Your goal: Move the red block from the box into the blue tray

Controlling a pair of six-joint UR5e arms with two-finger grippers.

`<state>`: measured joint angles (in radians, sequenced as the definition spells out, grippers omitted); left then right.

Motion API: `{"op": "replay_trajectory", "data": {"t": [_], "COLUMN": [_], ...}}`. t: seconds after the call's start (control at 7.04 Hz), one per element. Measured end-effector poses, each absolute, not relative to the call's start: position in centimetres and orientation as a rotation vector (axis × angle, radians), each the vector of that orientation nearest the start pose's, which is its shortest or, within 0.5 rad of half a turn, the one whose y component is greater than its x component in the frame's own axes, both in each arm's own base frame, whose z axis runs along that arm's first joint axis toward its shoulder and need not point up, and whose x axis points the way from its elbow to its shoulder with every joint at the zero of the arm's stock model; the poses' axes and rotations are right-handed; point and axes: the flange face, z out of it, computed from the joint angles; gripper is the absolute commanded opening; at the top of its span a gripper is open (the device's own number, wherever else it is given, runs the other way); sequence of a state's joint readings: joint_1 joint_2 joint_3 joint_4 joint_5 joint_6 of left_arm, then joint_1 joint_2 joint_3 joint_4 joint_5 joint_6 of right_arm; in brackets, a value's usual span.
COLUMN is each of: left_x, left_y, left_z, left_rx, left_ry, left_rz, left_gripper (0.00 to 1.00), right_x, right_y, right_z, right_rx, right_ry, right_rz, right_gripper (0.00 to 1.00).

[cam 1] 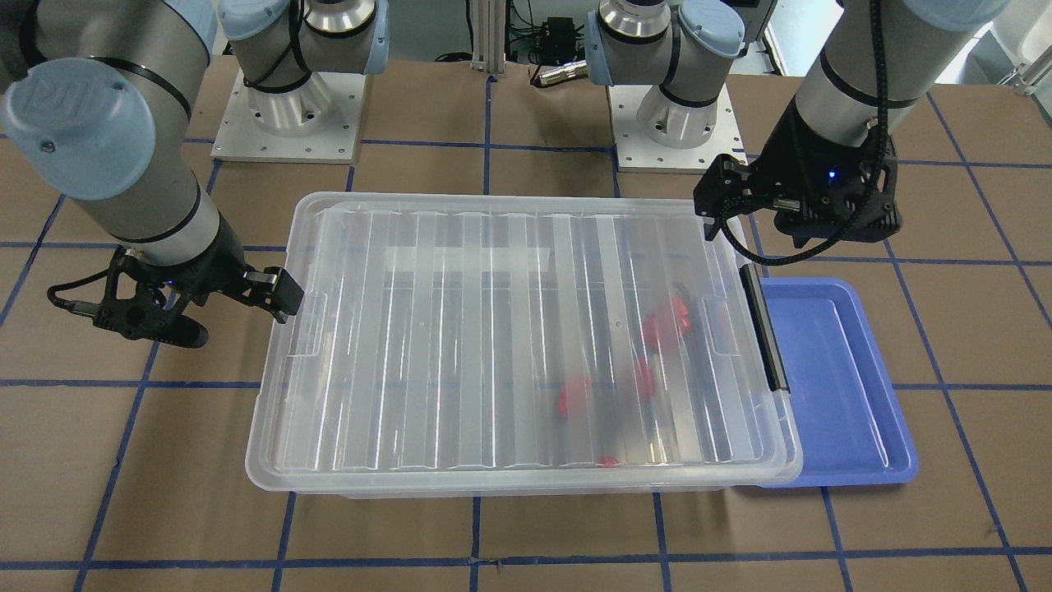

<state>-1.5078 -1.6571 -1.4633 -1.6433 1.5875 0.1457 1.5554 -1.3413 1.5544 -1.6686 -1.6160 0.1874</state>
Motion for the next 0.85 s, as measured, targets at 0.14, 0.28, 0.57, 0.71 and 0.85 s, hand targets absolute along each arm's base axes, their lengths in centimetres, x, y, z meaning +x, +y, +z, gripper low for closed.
{"op": "replay_trajectory", "data": {"t": [0.14, 0.28, 0.57, 0.71, 0.85], "left_x": [-9.8, -9.8, -9.9, -9.9, -9.9], "left_y": [-53.1, -53.1, -53.1, -53.1, -53.2], "left_z": [48.8, 48.7, 48.8, 48.7, 48.7], "left_rx": [0.130, 0.130, 0.130, 0.130, 0.130], "left_ry": [3.127, 3.127, 3.127, 3.128, 3.128], "left_rz": [0.080, 0.079, 0.074, 0.074, 0.074], "left_gripper": [1.00, 1.00, 1.00, 1.00, 1.00], "right_x": [12.0, 12.0, 12.0, 12.0, 12.0], "right_y": [-57.0, -57.0, -56.7, -56.5, -56.5], "right_z": [38.0, 37.4, 36.4, 35.9, 35.6], "right_rx": [0.319, 0.318, 0.317, 0.316, 0.315], "right_ry": [3.174, 3.174, 3.173, 3.172, 3.172], "right_rz": [0.189, 0.205, 0.241, 0.256, 0.266], "right_gripper": [1.00, 1.00, 1.00, 1.00, 1.00]}}
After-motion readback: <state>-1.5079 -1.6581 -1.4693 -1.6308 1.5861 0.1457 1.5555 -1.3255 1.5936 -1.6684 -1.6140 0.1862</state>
